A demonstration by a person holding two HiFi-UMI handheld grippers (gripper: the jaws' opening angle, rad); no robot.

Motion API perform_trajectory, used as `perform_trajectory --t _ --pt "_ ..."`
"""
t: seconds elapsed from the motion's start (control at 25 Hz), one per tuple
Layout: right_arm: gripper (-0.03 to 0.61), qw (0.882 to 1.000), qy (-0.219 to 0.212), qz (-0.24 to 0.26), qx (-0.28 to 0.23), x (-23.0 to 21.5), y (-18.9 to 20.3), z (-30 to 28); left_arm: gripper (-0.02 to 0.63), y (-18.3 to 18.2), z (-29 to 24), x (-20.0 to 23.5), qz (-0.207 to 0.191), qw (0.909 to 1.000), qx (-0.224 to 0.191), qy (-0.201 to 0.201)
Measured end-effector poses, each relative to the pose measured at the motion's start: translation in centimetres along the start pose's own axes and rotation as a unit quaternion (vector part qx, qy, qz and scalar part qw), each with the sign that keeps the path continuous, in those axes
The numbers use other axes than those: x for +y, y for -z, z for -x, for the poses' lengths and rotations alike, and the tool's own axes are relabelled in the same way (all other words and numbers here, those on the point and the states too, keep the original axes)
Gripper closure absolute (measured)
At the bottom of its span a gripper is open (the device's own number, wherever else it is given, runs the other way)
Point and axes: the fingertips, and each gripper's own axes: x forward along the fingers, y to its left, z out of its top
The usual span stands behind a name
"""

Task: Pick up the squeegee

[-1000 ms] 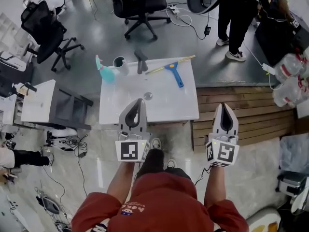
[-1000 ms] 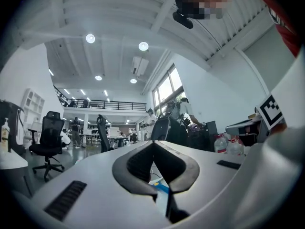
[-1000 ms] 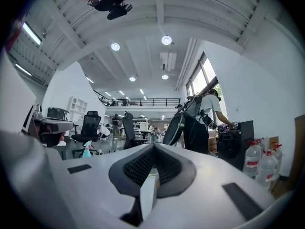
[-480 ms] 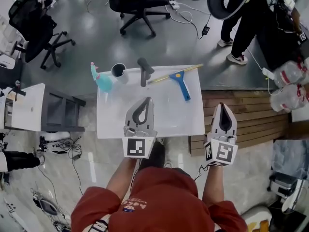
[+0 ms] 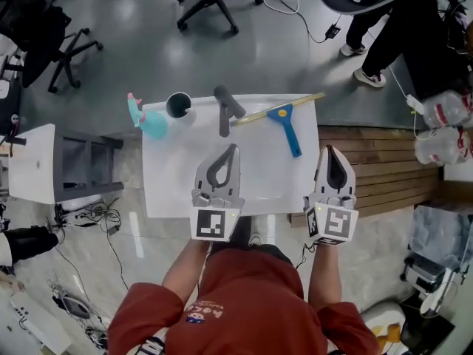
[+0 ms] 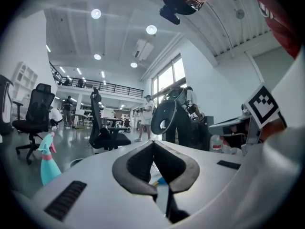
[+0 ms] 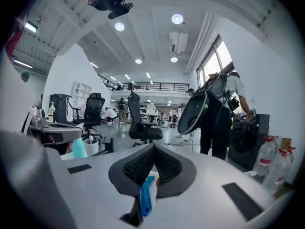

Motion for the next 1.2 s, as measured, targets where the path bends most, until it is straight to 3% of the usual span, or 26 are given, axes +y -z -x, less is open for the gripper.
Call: perform_trajectory --t 0.44,0.8,1.0,1.12,1.2 --pt "0.568 0.994 -0.030 0.031 0.104 2.1 8.3 -9.2 0.598 4.5 -4.0 1.0 0.022 0.9987 0.023 0.039" --pt "0.468 0.980 -0.068 0.042 0.184 3.8 15.1 -14.2 0.598 8.5 -6.1 1.4 0.045 0.9961 0.056 0.052" --pt "0.424 0.972 -0.082 0.048 0.214 4.1 18.1 -16.0 0.598 10.0 -6.8 1.6 0.043 0.9954 0.067 0.053" --pt "0.405 0.968 -0.089 0.052 0.229 4.2 19.5 -17.1 0.598 10.7 -7.2 1.9 0.000 0.9945 0.078 0.070" --pt "0.405 0.966 -0.092 0.057 0.237 4.3 20.2 -17.6 0.598 11.0 -7.4 2.3 0.016 0.9954 0.076 0.056"
